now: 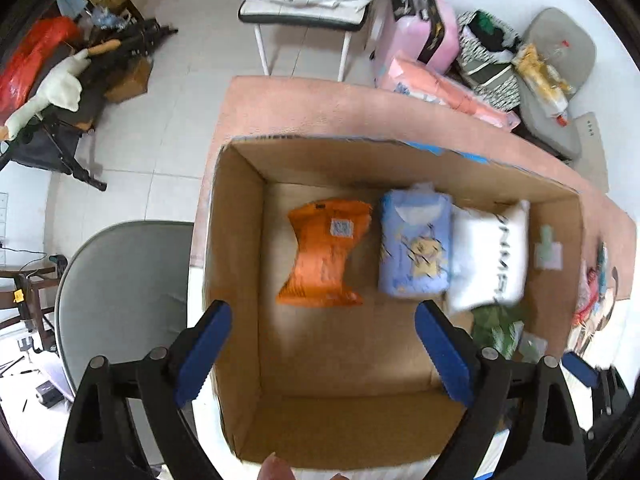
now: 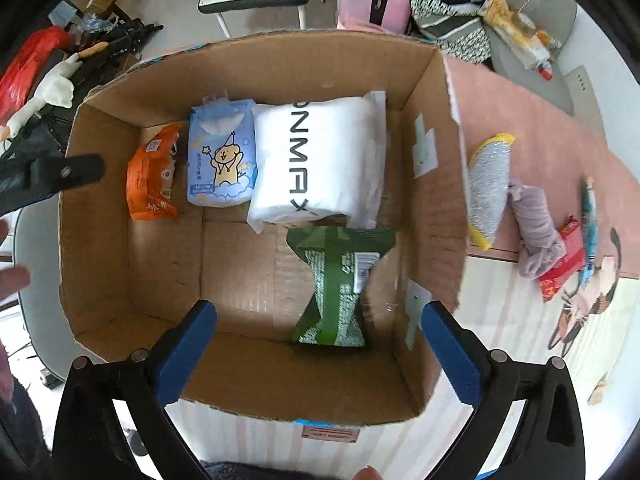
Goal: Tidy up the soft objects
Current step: 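Carry both snack bags into the box and release them, then grasp the lilac sock with the left tool while the right tool grasps the red snack bag, then carry the sock and red bag into the box and release them, then grasp the silver scrubber with the left tool while the right tool grasps the blue tube snack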
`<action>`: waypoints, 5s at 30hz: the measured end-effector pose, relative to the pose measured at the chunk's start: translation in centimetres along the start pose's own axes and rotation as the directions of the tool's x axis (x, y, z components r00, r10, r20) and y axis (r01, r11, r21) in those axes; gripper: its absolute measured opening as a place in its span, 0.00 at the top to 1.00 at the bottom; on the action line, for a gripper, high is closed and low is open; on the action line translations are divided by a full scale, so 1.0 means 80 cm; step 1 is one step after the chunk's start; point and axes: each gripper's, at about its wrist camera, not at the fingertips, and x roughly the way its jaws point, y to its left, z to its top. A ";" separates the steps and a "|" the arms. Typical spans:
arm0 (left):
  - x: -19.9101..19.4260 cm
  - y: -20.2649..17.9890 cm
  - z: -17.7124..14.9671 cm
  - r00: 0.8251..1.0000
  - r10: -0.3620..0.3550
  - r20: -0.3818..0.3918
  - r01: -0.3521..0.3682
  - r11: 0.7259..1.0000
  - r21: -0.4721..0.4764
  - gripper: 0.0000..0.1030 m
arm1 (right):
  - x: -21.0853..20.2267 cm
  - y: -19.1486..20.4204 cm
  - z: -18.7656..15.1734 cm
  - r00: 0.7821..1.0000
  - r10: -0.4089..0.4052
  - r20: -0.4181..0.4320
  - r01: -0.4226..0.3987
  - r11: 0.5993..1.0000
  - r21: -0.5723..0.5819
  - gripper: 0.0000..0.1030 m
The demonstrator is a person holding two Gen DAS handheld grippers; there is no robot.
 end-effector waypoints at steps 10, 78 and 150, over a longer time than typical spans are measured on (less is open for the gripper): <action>-0.035 -0.018 -0.072 0.997 0.018 0.072 -0.017 1.000 -0.011 0.09 | -0.010 -0.020 -0.054 0.995 0.093 0.043 -0.095 0.995 0.029 0.00; -0.037 -0.429 -0.022 0.988 -0.156 0.004 0.146 0.933 0.330 0.63 | 0.000 -0.403 -0.038 0.978 0.149 0.149 -0.195 0.911 0.365 0.54; -0.108 -0.069 -0.134 0.981 0.019 0.193 -0.024 0.999 0.027 0.10 | -0.085 -0.034 -0.109 0.958 0.151 0.244 -0.147 0.989 -0.033 0.00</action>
